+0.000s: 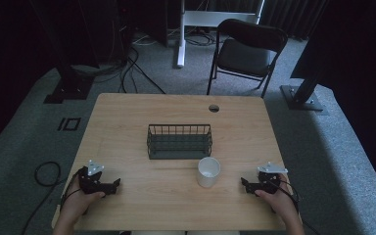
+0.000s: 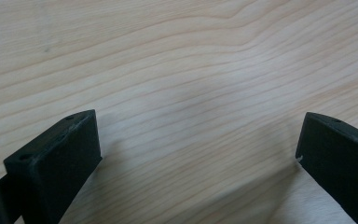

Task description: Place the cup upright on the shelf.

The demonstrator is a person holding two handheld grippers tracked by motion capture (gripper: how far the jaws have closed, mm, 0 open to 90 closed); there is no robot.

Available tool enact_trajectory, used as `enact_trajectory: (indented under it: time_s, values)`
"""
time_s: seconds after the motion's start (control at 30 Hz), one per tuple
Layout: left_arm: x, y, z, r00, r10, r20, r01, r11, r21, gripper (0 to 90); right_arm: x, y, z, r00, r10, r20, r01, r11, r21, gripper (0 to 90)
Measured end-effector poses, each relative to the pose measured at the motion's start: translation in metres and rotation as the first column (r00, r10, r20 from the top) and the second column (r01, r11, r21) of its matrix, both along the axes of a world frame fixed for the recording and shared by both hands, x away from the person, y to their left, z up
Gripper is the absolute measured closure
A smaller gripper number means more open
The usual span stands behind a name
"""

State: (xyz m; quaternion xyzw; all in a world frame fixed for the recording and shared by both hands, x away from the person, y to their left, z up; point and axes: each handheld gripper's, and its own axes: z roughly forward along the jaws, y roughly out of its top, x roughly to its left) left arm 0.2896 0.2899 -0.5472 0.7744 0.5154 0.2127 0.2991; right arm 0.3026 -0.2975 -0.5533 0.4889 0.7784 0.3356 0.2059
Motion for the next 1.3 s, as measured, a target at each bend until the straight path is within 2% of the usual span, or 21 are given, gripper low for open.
enact_trajectory:
  time_s: [0.27, 0.37, 0.6, 0.73, 0.93, 0.97, 1.13, 1.3]
  values:
    - [0.001, -0.012, 0.006, 0.9985, -0.054, 0.010, 0.054, 0.9985, 0.000, 0.2, 0.000, 0.000, 0.000, 1.0000, 0.000, 0.000, 0.000, 1.0000, 0.000, 11.1]
    - [0.001, -0.018, 0.008, 0.9963, -0.085, 0.015, 0.085, 0.9964, -0.001, 0.2, 0.000, 0.000, 0.000, 1.0000, 0.000, 0.000, 0.000, 1.0000, 0.000, 11.1]
    - [0.002, -0.028, 0.008, 0.9934, -0.114, 0.007, 0.114, 0.9935, -0.001, 0.2, 0.000, 0.000, 0.000, 1.0000, 0.000, 0.000, 0.000, 1.0000, 0.000, 11.1]
    - [0.003, -0.036, 0.008, 0.9895, -0.144, 0.010, 0.144, 0.9895, -0.008, 0.2, 0.000, 0.000, 0.000, 1.0000, 0.000, 0.000, 0.000, 1.0000, 0.000, 11.1]
    - [0.004, -0.051, 0.011, 0.9795, -0.200, 0.024, 0.200, 0.9794, -0.025, 0.2, 0.000, 0.000, 0.000, 1.0000, 0.000, 0.000, 0.000, 1.0000, 0.000, 11.1]
    - [0.004, -0.054, 0.012, 0.9758, -0.218, 0.021, 0.218, 0.9757, -0.021, 0.2, 0.000, 0.000, 0.000, 1.0000, 0.000, 0.000, 0.000, 1.0000, 0.000, 11.1]
    - [0.005, -0.067, 0.014, 0.9687, -0.246, 0.033, 0.247, 0.9686, -0.027, 0.2, 0.000, 0.000, 0.000, 1.0000, 0.000, 0.000, 0.000, 1.0000, 0.000, 11.1]
    - [0.007, -0.081, 0.015, 0.9562, -0.290, 0.041, 0.291, 0.9562, -0.030, 0.2, 0.000, 0.000, 0.000, 1.0000, 0.000, 0.000, 0.000, 1.0000, 0.000, 11.1]
